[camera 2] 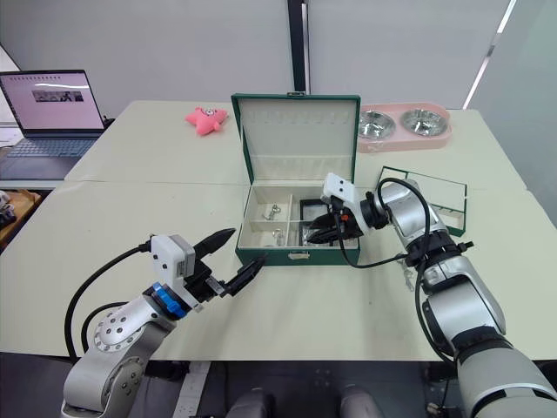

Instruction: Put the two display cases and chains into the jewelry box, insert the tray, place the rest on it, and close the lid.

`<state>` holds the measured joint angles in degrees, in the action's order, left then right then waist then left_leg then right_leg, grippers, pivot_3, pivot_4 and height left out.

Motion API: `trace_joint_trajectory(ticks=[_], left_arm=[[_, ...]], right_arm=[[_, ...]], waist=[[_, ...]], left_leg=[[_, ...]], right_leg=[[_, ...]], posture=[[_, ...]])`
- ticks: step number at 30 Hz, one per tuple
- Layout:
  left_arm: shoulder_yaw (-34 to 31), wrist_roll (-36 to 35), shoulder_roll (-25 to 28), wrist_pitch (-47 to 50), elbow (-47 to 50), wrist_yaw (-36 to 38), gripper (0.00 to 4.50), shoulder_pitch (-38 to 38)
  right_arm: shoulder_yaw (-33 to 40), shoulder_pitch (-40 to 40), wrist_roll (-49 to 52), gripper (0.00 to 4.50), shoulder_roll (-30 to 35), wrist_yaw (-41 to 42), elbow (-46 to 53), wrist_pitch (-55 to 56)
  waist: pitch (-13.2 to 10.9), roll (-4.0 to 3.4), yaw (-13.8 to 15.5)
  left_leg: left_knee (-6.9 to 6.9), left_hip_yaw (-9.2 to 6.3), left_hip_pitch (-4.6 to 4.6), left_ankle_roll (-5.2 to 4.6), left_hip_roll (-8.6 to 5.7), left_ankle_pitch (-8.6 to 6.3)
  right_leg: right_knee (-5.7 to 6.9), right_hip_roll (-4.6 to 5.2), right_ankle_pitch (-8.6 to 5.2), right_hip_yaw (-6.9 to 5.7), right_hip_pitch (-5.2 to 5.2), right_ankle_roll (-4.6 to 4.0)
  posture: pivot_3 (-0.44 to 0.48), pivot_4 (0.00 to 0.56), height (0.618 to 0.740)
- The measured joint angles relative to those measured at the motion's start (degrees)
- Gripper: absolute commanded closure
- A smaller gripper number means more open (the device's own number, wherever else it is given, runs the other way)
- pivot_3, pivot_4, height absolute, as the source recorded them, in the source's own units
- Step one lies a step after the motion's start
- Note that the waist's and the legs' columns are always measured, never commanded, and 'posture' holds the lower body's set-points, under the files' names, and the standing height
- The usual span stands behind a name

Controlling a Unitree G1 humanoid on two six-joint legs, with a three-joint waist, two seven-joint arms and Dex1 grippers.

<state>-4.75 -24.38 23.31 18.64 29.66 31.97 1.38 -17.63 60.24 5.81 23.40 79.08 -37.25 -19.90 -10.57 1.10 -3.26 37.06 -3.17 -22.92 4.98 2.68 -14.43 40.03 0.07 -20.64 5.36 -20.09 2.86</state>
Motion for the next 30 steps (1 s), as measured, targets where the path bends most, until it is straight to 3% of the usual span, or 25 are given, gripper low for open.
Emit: trace_joint_trajectory(ticks=[6, 15, 23, 30], left_arm=[[0.1, 0.0, 0.0, 0.0, -1.0, 0.2, 0.0, -1.2], [-0.3, -2.3, 1.7, 2.7, -2.7, 1.5, 0.0, -2.7], [-6.5, -3.7, 7.7, 3.6, -9.2, 4.8, 0.0, -3.9], [-11.6, -3.3, 11.8, 2.6, -16.9, 6.7, 0.0, -4.3]], right_arm=[[1.2, 0.0, 0.1, 0.02, 0.2, 0.5, 0.9, -0.8], [8.3, -4.2, 4.1, 0.02, 3.8, -1.1, 7.5, -1.9], [21.1, -21.7, 9.8, 0.02, 12.5, -9.0, 18.7, -3.2], [30.7, -34.8, 13.2, 0.02, 15.0, -16.3, 23.9, -3.0]], waist=[[0.0, 0.0, 0.0], [0.0, 0.0, 0.2], [0.0, 0.0, 0.5], [0.0, -0.01, -0.1]], left_leg=[[-0.01, 0.02, 0.0, 0.0, 0.0, 0.0], [-0.02, -0.02, -0.03, 0.0, -0.01, 0.0], [-0.05, 0.04, -0.05, 0.0, -0.03, 0.0], [-0.07, 0.13, 0.01, 0.0, -0.01, 0.0]], right_leg=[[0.0, 0.0, 0.0, 0.01, -0.01, 0.0], [-0.04, 0.0, 0.0, -0.03, 0.01, 0.0], [-0.05, 0.0, 0.0, 0.02, -0.01, 0.0], [-0.04, -0.06, 0.0, 0.14, -0.01, 0.0]], posture=[[0.0, 0.15, 0.74], [0.0, 0.15, 0.74], [0.0, 0.15, 0.74], [0.0, 0.15, 0.74]])
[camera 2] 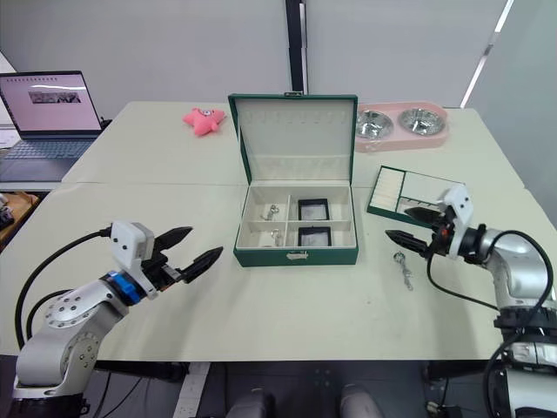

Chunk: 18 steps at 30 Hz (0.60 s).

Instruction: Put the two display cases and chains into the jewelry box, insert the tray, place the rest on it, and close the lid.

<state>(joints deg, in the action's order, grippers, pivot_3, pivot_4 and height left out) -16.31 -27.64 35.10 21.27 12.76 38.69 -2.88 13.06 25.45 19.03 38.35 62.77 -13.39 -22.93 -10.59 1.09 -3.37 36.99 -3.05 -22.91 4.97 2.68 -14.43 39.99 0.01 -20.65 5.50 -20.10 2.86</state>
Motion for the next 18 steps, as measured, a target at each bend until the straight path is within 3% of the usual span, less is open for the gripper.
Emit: trace_joint_trajectory(ticks=[10, 18], left_arm=[[-6.8, 2.6, 1.2, -4.2, -10.6, -1.4, 0.0, 3.1], [-10.0, 4.5, 0.8, -9.1, -16.9, -4.5, 0.0, 4.3]], right_arm=[[9.9, -13.6, 2.6, 0.02, 1.9, -6.9, 0.0, 0.9], [12.8, -15.6, 2.4, 0.02, -0.9, -13.7, -6.0, 8.1]], waist=[[0.0, 0.0, 0.3], [0.0, 0.0, 0.1]], left_leg=[[-0.02, 0.0, 0.02, 0.0, -0.01, 0.0], [-0.02, 0.01, 0.02, 0.0, -0.01, 0.0]], right_leg=[[-0.02, 0.01, 0.0, -0.01, 0.02, 0.01], [-0.01, 0.01, 0.0, 0.0, 0.03, 0.01]], posture=[[0.0, 0.15, 0.74], [0.0, 0.15, 0.74]])
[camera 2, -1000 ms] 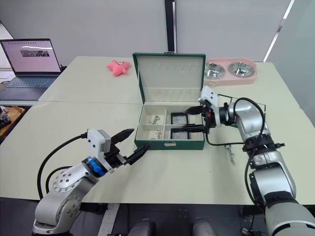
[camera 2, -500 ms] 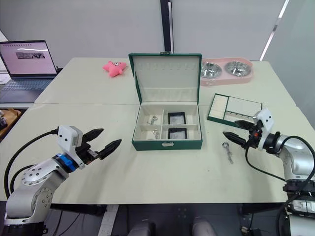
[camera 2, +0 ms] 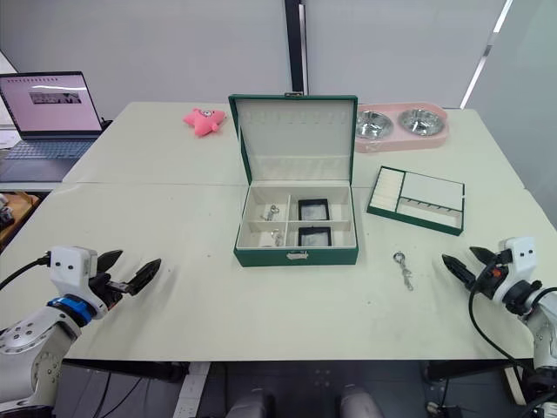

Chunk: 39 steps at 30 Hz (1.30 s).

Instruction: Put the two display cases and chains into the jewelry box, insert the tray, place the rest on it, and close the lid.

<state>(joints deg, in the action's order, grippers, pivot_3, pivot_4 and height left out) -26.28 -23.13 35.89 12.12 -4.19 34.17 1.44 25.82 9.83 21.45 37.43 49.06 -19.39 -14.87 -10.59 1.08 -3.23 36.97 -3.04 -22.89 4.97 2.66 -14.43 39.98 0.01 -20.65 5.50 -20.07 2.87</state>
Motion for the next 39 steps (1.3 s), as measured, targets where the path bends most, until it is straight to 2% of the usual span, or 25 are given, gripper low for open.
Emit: trace_joint_trajectory(ticks=[7, 22, 30, 39], left_arm=[[-0.4, 1.0, -1.1, -2.1, -1.4, -2.4, 0.0, 0.5], [-0.1, 0.5, -1.4, 0.2, 0.1, -3.2, 0.0, -1.1], [7.0, -0.8, -1.5, 5.4, 8.3, -0.6, 0.0, -6.1], [24.6, -1.7, -4.4, 11.7, 13.8, 7.5, 0.0, -25.0]], right_arm=[[0.5, -0.1, 0.0, 0.02, -0.3, -3.9, -3.2, 5.9], [0.3, 0.3, 0.2, 0.02, -0.2, -3.8, -4.6, 7.1], [-1.6, 4.7, 0.7, 0.02, 0.5, -2.1, -2.9, 5.8], [-12.4, 15.8, -1.3, 0.02, 5.1, 7.5, -3.8, 1.6]], waist=[[0.0, 0.0, 0.0], [0.0, 0.0, 0.0], [0.0, -0.01, 0.0], [0.0, 0.0, 0.2]], left_leg=[[-0.01, -0.01, 0.01, 0.0, 0.01, 0.0], [0.0, -0.01, 0.01, 0.0, 0.01, 0.0], [0.01, -0.01, 0.01, 0.01, 0.0, 0.01], [0.07, 0.01, -0.01, 0.02, -0.02, 0.01]], right_leg=[[0.01, 0.0, 0.0, -0.01, 0.01, 0.0], [0.01, 0.0, 0.0, -0.01, 0.02, 0.0], [0.02, 0.0, 0.0, -0.02, 0.04, 0.0], [-0.02, -0.01, 0.0, -0.02, 0.07, 0.0]], posture=[[0.0, 0.15, 0.74], [0.0, 0.15, 0.74], [0.0, 0.15, 0.74], [0.0, 0.15, 0.74]])
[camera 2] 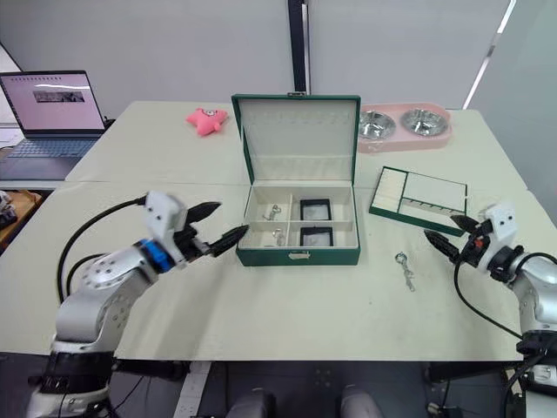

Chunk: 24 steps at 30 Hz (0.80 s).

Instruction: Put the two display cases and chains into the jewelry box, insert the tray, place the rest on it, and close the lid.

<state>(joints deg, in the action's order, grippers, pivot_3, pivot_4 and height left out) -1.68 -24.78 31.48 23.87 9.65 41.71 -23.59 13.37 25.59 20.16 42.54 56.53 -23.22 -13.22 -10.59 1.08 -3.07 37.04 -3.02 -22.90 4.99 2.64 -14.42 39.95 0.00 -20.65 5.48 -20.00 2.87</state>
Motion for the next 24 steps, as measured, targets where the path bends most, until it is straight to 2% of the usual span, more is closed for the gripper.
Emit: trace_joint_trajectory(ticks=[6, 14, 19, 24], left_arm=[[8.7, 0.1, -5.4, 0.9, 0.1, 4.5, 0.0, -6.4], [17.2, 5.0, -16.9, -5.0, -6.9, 5.5, 0.0, -8.9], [18.1, 9.8, -21.6, -9.8, -12.4, 2.2, 0.0, -9.5], [18.1, 12.8, -25.0, -11.9, -14.0, -2.4, 0.0, -9.6]], right_arm=[[-6.3, 8.2, -4.6, 0.02, 0.7, 4.7, -9.1, 2.8], [-10.8, 21.4, -12.6, 0.02, -2.4, 4.2, -31.9, 15.1], [-12.4, 24.9, -16.1, 0.02, -4.1, 3.0, -39.9, 20.1], [-13.7, 26.0, -19.0, 0.02, -4.6, 3.4, -43.9, 22.9]], waist=[[0.0, 0.0, -0.1], [0.0, 0.0, -0.2], [0.0, 0.0, -0.2], [0.0, 0.0, -0.1]], left_leg=[[0.02, 0.03, -0.01, 0.01, -0.01, 0.01], [0.04, 0.09, 0.01, 0.2, -0.01, 0.11], [0.04, 0.1, -0.02, 0.2, -0.02, 0.12], [0.04, 0.1, -0.02, 0.21, -0.03, 0.12]], right_leg=[[-0.01, 0.0, 0.0, 0.01, 0.0, 0.0], [-0.01, 0.0, 0.0, 0.04, 0.0, 0.0], [-0.02, 0.03, 0.0, 0.04, 0.0, 0.0], [-0.02, 0.05, 0.0, 0.03, 0.0, 0.0]], posture=[[0.0, 0.15, 0.74], [0.0, 0.15, 0.74], [0.0, 0.15, 0.74], [0.0, 0.15, 0.74]])
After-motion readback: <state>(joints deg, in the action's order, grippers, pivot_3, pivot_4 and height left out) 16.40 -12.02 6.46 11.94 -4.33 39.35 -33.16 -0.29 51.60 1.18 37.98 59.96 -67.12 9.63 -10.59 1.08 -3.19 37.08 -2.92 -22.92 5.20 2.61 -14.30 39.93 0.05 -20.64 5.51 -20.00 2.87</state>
